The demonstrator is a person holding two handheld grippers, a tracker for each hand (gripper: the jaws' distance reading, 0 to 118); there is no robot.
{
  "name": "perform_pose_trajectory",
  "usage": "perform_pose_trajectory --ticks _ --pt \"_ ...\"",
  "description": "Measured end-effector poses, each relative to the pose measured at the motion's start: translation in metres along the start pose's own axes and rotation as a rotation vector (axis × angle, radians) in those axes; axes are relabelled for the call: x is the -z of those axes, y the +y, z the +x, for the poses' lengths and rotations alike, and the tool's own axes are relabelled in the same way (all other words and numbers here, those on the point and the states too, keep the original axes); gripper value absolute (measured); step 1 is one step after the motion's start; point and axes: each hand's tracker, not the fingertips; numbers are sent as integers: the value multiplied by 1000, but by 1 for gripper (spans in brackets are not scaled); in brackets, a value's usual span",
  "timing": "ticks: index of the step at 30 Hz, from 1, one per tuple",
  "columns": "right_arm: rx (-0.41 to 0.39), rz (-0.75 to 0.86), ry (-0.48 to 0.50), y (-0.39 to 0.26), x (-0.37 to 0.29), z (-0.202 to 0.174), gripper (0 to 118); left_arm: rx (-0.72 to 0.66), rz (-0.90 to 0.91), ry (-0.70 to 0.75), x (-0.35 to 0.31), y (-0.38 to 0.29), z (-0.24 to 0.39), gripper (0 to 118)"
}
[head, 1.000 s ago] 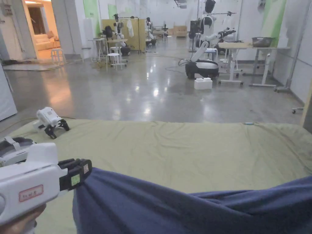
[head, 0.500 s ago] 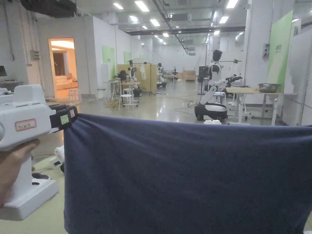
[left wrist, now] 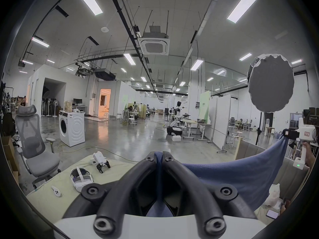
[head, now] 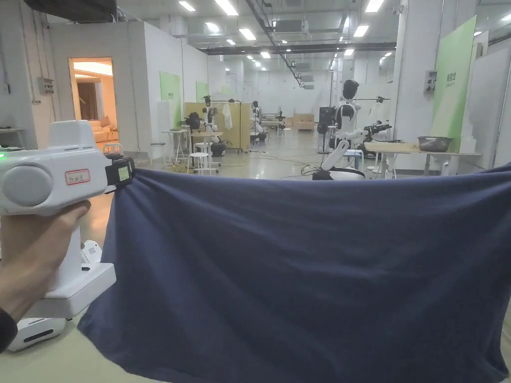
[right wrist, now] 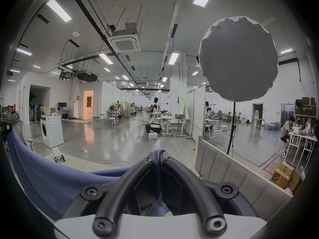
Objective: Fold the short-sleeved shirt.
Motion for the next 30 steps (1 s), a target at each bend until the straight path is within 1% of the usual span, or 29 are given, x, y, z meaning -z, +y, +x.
perform_pose_trajectory --ticks 10,14,17,20,22,23,26,27,30 --pt "2 45 -55 43 67 -6 0 9 -22 31 78 1 16 0" --pt "8 35 -74 48 86 -3 0 8 -35 29 104 -3 21 0" --pt "11 26 -81 41 86 -3 0 19 -57 22 118 -14 25 0" --pt "5 -9 -72 15 94 -5 0 42 -102 22 129 -45 28 0" --pt "0 -43 -48 -18 97 -7 0 37 -151 27 132 -83 29 0" --pt "-21 -83 -35 -43 99 -9 0 14 -198 23 136 -115 26 0" --pt "-20 -153 -2 -104 98 -10 0 -36 -279 11 134 -185 23 0" --pt "-10 -163 1 -127 93 -10 0 -48 -312 10 131 -208 23 0" --pt "-13 -249 31 -185 73 -8 0 -79 -388 -13 125 -272 14 0"
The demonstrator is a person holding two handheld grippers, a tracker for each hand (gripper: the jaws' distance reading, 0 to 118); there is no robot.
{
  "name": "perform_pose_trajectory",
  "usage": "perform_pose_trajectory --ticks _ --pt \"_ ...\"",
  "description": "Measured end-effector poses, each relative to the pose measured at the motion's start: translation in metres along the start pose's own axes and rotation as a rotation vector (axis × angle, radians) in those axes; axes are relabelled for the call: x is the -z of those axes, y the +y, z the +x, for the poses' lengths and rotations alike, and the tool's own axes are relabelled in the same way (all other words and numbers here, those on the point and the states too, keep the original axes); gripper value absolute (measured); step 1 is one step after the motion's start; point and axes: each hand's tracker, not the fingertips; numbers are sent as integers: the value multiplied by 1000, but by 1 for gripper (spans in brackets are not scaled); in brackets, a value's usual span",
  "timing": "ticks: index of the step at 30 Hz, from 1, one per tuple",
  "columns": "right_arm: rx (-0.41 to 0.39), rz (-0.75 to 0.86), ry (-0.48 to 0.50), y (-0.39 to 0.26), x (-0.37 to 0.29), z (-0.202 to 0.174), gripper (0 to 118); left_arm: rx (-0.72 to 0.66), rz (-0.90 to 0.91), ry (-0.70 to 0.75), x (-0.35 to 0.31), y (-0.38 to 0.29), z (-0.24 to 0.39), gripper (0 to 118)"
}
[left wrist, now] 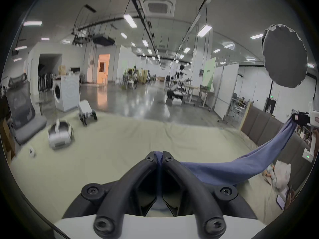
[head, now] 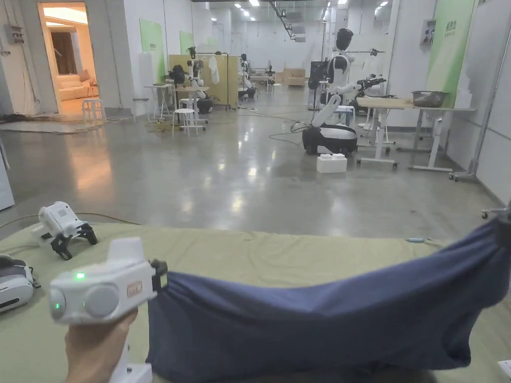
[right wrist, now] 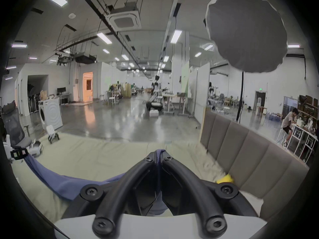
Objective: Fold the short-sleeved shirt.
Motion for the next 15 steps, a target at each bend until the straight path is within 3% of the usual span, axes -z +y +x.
perform_pose_trajectory --ticks 8,15 --pt "76 -135 9 -161 -104 22 0 -103 -105 -41 -85 -149 -36 0" --pt "92 -335 2 -271 -227 33 0 -22 -268 -100 -190 -244 -54 0"
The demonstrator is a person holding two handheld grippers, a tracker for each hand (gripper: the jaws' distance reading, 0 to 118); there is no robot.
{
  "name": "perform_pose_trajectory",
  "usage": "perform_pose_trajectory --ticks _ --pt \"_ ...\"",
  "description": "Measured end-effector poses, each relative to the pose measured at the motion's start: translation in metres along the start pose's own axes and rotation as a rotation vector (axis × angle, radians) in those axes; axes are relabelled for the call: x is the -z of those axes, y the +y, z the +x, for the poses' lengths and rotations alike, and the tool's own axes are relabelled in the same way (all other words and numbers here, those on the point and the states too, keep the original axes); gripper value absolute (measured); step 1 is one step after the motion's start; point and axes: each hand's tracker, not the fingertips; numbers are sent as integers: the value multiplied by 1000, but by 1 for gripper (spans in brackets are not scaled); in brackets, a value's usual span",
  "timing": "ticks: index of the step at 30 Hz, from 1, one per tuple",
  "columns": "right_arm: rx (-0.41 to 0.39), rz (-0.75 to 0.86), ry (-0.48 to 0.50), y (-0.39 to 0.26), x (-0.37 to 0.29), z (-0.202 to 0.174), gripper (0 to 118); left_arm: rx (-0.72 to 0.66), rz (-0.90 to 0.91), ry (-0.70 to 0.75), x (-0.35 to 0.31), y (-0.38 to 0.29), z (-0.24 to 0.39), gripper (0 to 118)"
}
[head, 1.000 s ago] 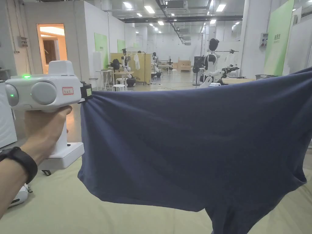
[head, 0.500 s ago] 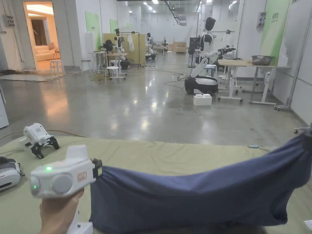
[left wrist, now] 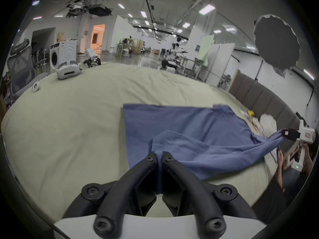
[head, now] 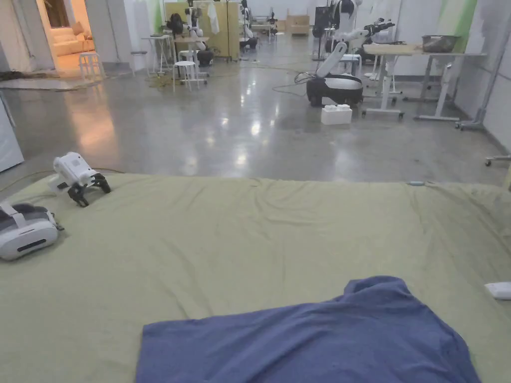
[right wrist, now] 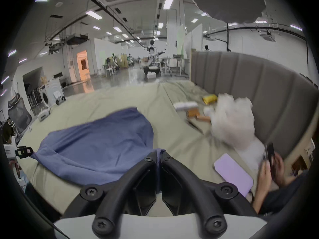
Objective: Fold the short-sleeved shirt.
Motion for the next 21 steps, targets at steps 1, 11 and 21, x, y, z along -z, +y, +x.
perform_pose_trajectory --ticks 1,11,21 --pt "7 -31 -5 -16 -9 3 0 6 -3 7 -13 -13 2 0" --pt "28 -116 -10 -88 -8 10 37 29 -149 11 -32 -27 2 44" --pt "67 20 -57 -69 -49 26 87 19 156 168 -114 4 21 100"
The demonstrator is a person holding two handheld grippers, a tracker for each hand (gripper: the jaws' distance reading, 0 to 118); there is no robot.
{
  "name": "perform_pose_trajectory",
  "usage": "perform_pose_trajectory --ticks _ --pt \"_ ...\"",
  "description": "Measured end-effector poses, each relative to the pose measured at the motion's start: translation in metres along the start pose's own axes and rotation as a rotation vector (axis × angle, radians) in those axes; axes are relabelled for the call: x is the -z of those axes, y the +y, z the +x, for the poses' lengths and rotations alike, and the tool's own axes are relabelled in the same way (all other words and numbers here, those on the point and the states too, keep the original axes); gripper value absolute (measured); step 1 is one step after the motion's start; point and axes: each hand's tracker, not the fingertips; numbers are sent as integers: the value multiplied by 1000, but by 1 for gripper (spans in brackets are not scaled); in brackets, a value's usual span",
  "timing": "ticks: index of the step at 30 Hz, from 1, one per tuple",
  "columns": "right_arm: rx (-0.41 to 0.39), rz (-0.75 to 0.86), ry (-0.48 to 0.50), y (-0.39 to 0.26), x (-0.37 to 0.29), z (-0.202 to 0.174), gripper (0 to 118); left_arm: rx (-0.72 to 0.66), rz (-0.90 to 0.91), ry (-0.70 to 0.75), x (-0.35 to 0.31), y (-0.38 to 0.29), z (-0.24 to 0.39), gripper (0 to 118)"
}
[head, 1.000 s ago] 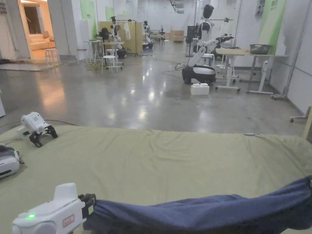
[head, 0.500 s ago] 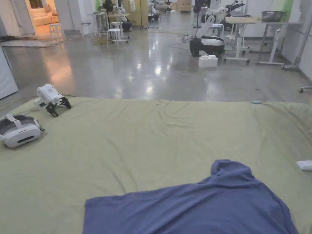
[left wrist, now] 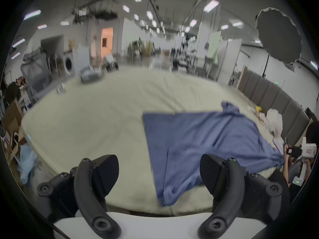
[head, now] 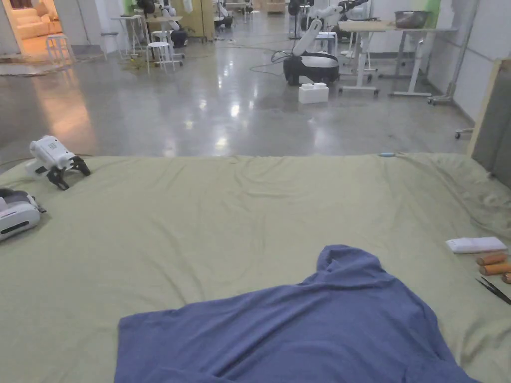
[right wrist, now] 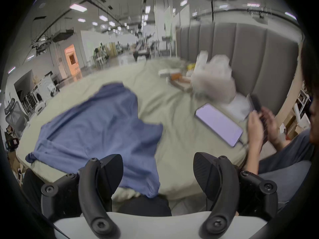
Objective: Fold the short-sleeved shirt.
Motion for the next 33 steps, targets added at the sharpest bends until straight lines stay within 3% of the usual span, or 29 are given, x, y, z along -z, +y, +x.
perform_pose_trajectory --ticks 4,6,7,8,10,11,13,18,24,28,31,32,33 --pt "-40 245 108 36 -64 -37 82 86 237 -3 -68 39 35 99" --pt "-67 319 176 47 -85 -59 78 141 330 -4 -95 49 57 88" --pt "-70 353 190 52 -95 -71 73 170 382 4 -107 52 68 79" --pt "-78 383 213 56 -103 -82 61 182 413 9 -117 55 78 63" --pt "-82 425 259 64 -114 -102 28 199 464 15 -133 57 94 38" --pt "-91 438 259 65 -118 -111 6 206 483 2 -140 58 100 24" --pt "-118 468 268 66 -126 -124 3 206 504 -3 -148 57 109 0" --pt "-175 455 286 70 -125 -137 0 219 482 16 -153 54 109 0" --pt "-156 408 292 67 -114 -133 0 188 402 14 -135 53 93 0" --pt "-111 340 300 60 -100 -123 0 120 194 -27 -70 54 72 3" --pt "-88 286 292 54 -88 -117 0 35 3 -92 15 57 49 51" --pt "-78 271 286 52 -83 -115 0 -4 -36 -115 50 59 38 59" --pt "-70 255 278 50 -79 -113 0 -24 -107 -106 82 62 32 59"
